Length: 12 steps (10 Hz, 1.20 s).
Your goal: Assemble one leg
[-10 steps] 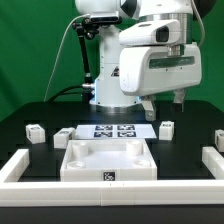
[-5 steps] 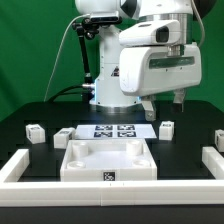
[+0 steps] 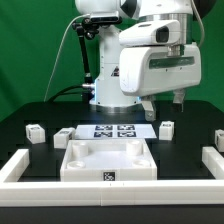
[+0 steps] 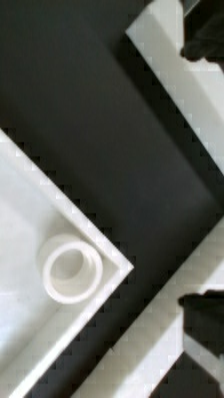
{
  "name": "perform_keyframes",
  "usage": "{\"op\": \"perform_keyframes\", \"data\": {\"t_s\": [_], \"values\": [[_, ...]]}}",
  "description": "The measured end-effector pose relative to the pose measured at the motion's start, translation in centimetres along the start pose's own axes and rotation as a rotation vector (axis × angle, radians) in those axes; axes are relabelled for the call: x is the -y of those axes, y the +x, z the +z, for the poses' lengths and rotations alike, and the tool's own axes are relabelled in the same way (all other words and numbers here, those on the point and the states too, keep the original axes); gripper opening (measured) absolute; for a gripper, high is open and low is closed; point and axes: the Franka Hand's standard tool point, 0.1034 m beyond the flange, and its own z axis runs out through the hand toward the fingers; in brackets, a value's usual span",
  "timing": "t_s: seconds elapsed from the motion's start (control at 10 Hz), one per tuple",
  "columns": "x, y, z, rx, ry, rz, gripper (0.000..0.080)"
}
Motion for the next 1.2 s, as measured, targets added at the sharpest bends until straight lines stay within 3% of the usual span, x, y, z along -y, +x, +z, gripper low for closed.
{"op": "perform_keyframes", "data": {"t_s": [0.1,0.3,0.4,0.5,0.9,1.0,1.2], "values": [[0.5,-1.1,0.6,0.019,0.022,-0.091,0.0650],[1.1,-2.8,1.9,0.080,0.097,-0.271,0.0650],[0.9,-3.6,2.3,0.094,0.117,-0.275,0.0650],[0.7,-4.2,2.6,0.098,0.122,-0.258,0.0650],[0.8,-4.1,2.6,0.096,0.120,-0.268,0.0650],[0.9,-5.0,2.8,0.079,0.107,-0.355,0.0650],[1.4,-7.3,3.4,0.074,0.116,-0.421,0.0650]]}}
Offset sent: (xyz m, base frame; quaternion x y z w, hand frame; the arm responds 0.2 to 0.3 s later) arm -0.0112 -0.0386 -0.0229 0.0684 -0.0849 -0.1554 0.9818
